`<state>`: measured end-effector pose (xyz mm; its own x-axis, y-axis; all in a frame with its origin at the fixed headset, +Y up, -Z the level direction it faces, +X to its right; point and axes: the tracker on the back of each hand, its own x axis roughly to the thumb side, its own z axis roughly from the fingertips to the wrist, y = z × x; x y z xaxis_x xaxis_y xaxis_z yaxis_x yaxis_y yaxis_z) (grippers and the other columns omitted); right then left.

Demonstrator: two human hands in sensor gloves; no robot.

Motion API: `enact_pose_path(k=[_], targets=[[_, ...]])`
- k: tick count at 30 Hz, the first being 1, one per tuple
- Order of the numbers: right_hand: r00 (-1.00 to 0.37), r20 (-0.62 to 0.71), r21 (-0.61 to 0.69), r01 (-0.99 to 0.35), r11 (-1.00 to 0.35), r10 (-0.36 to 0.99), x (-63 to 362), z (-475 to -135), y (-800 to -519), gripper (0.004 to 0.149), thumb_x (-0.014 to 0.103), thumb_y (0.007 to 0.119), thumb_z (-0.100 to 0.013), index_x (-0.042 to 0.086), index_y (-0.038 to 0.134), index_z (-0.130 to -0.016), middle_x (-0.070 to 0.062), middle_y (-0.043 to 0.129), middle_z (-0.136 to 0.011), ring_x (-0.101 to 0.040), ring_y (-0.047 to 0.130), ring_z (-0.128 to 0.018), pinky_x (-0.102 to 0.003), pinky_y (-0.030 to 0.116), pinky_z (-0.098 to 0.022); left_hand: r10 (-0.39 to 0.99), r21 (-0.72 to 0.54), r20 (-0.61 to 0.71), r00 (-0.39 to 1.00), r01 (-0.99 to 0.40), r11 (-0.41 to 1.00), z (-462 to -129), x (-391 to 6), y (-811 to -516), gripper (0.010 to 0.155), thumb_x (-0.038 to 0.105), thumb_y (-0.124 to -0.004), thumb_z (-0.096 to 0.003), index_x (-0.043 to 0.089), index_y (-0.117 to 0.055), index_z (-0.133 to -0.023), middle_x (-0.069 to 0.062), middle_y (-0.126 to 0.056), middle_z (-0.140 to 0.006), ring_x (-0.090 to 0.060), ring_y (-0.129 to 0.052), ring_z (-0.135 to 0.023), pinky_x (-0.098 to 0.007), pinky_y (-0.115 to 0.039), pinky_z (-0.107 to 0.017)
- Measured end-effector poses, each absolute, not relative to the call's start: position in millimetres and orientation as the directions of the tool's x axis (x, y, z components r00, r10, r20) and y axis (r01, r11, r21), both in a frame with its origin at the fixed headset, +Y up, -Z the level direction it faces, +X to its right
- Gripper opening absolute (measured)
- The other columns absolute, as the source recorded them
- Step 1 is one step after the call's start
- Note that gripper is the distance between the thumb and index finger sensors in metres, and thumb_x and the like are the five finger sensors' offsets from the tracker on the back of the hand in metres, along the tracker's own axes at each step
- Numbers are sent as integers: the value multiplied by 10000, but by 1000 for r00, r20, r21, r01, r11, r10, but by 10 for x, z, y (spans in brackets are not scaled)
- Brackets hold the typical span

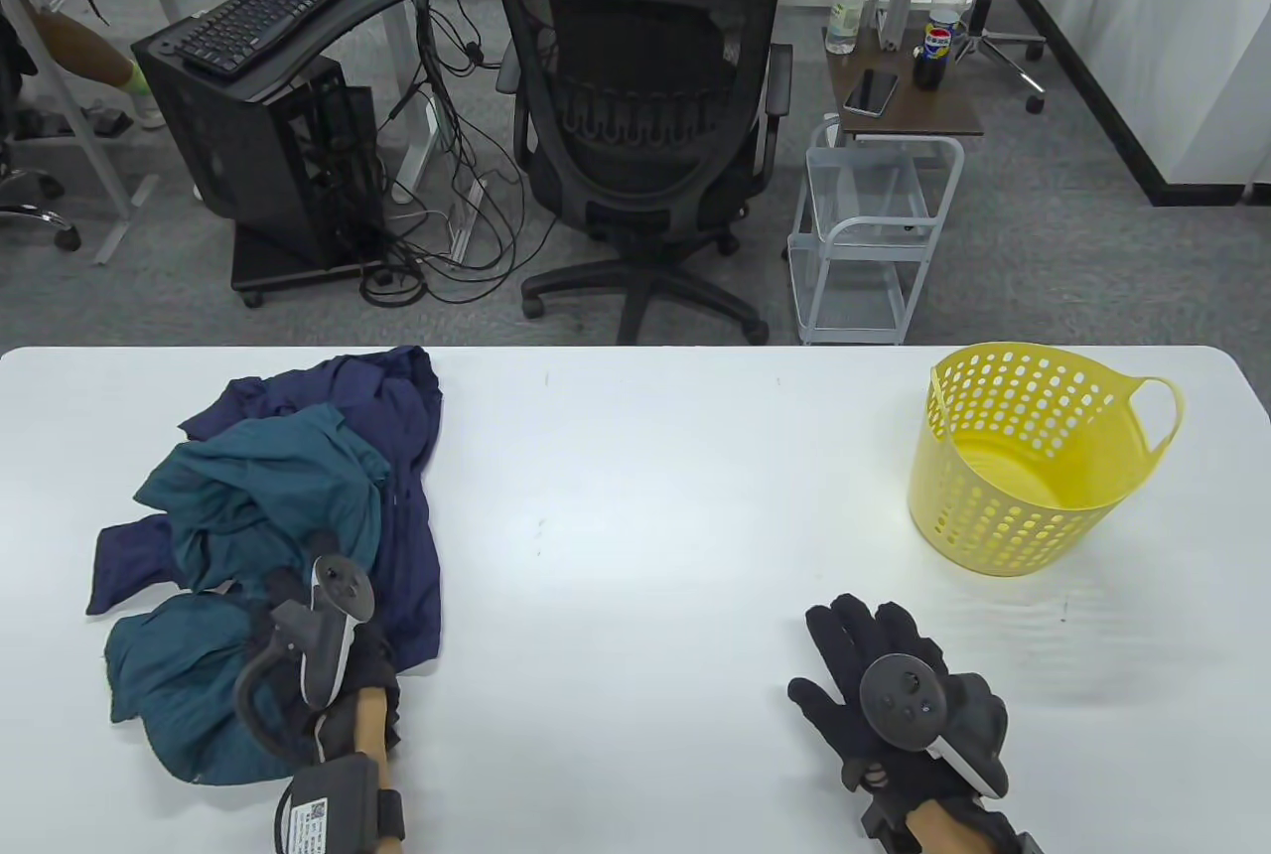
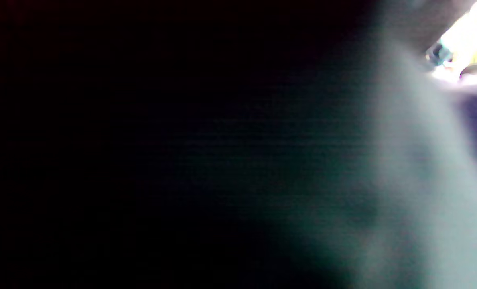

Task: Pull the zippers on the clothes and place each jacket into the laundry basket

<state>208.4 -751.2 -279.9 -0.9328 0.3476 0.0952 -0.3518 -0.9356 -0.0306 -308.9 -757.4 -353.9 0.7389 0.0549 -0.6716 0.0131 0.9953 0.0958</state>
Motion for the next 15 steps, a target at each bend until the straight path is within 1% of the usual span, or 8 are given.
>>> enact_pose_path(k=[3, 5, 6, 8, 9, 11, 15], targets=[[-933, 95, -28, -351, -936, 347, 2086, -2799, -7520, 731, 673, 691, -480, 367, 494, -1114, 26, 478, -1236, -455, 396, -1094, -704, 404, -715, 84, 155, -683, 725, 32, 987, -3491, -3140, -7527, 611, 470, -836, -392, 593, -579, -932, 164, -799, -955, -130, -894, -746, -445, -772, -581], [-934, 94, -23, -349, -937, 346, 2088, -2797, -7519, 729, 671, 691, -481, 365, 497, -1113, 26, 482, -1235, -455, 399, -1094, -703, 405, -715, 112, 191, -683, 722, 29, 981, -3454, -3180, -7496, 550, 447, -833, -398, 577, -648, -900, 168, -837, -909, -117, -934, -692, -430, -811, -542], [-933, 93, -22, -350, -937, 346, 2090, -2798, -7519, 728, 671, 692, -481, 365, 499, -1113, 25, 485, -1234, -455, 400, -1093, -703, 405, -715, 131, 209, -679, 723, 19, 978, -3432, -3199, -7477, 532, 445, -830, -401, 567, -663, -891, 165, -840, -904, -114, -943, -682, -428, -821, -535], [-932, 92, -21, -354, -935, 350, 2094, -2798, -7516, 727, 669, 692, -481, 365, 499, -1112, 26, 486, -1234, -456, 399, -1094, -703, 405, -715, 186, 288, -678, 711, 24, 957, -3373, -3212, -7418, 504, 435, -825, -402, 550, -694, -875, 170, -851, -894, -119, -959, -668, -434, -834, -525], [-932, 92, -22, -355, -935, 352, 2095, -2798, -7516, 727, 669, 692, -482, 364, 499, -1113, 24, 483, -1235, -456, 399, -1093, -703, 405, -715, 202, 303, -674, 710, 17, 953, -3353, -3216, -7376, 496, 433, -820, -406, 545, -696, -873, 174, -846, -894, -119, -958, -670, -436, -834, -528], [-930, 93, -23, -358, -933, 355, 2099, -2799, -7515, 729, 669, 693, -481, 364, 498, -1113, 25, 484, -1234, -456, 397, -1094, -703, 405, -715, 258, 366, -659, 707, 1, 931, -3299, -3204, -7259, 483, 430, -816, -412, 541, -700, -867, 180, -837, -900, -120, -953, -679, -441, -830, -537], [-930, 92, -25, -360, -932, 357, 2109, -2798, -7519, 726, 668, 693, -481, 361, 503, -1112, 27, 486, -1234, -456, 398, -1093, -700, 408, -716, 319, 466, -616, 720, 7, 885, -3201, -3144, -7000, 462, 434, -809, -423, 555, -704, -856, 219, -814, -917, -110, -937, -702, -433, -819, -557]])
